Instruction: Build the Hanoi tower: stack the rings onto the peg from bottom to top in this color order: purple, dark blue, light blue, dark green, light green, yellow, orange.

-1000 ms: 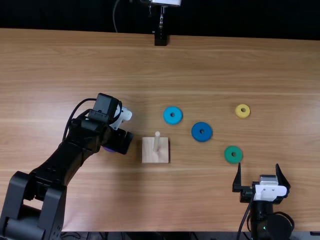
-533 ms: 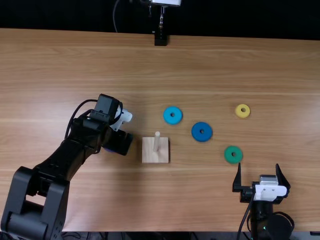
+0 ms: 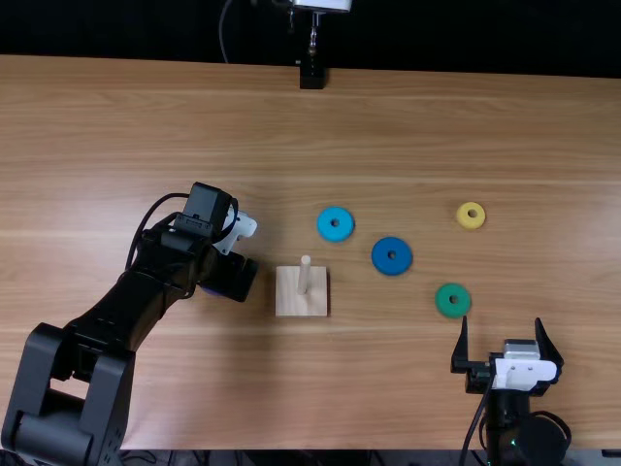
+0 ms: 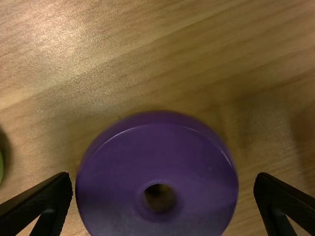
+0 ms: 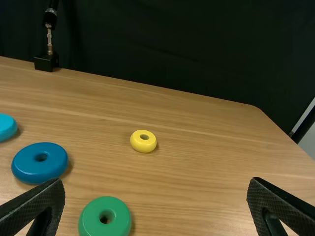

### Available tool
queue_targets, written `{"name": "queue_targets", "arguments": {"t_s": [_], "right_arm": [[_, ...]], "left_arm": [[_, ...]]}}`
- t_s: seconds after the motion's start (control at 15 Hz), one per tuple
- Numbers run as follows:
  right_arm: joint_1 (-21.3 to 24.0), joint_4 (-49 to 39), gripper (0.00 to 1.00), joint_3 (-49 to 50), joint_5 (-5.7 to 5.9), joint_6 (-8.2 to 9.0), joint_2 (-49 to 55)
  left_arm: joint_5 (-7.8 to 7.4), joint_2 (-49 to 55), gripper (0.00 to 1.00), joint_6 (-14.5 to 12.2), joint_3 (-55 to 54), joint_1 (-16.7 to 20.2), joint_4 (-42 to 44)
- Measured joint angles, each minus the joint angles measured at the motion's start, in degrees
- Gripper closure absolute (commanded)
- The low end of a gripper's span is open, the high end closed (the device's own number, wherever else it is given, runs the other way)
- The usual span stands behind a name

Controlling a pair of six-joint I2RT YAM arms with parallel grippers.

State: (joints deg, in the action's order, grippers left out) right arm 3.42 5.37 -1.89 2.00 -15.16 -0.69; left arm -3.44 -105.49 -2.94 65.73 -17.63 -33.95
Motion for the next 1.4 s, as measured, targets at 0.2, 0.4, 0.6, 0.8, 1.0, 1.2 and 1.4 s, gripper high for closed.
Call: {"name": "queue_targets", "arguments": {"t_s": [0.2,0.4,0.6,0.8,1.0,1.2,1.4], "right_arm": [[0.0,0.0,0.00,0.0,0.00,0.00,0.0],[0.0,0.0,0.00,0.0,-0.02,0.02,0.0],[0.0,0.0,0.00,0.0,0.00,0.00,0.0],[0.0,0.0,0.00,0.0,0.00,0.00,0.0],[0.0,0.0,0.00,0.0,0.00,0.02,0.0],[0.0,0.0,0.00,0.0,-0.02,0.02,0.0],[0.0,0.0,0.00,0.0,-0.02,0.00,0.0]], "left_arm": [[0.00,0.0,0.01,0.0,0.0,0.0,-0.3],[0.02,0.0,0.08,0.0,0.0,0.0,-1.3],[0.02,0.0,0.72,0.0,0.0,0.0,-1.3],[0.20,0.0,0.93,0.0,0.0,0.0,-1.3],[2.10,0.0,1.00,-1.0,0.0,0.0,-1.3],[6.03,0.0,1.00,-5.9,0.7,0.0,-4.2],[8.37,2.0,1.00,-6.9,1.7,0.0,-9.9]]}}
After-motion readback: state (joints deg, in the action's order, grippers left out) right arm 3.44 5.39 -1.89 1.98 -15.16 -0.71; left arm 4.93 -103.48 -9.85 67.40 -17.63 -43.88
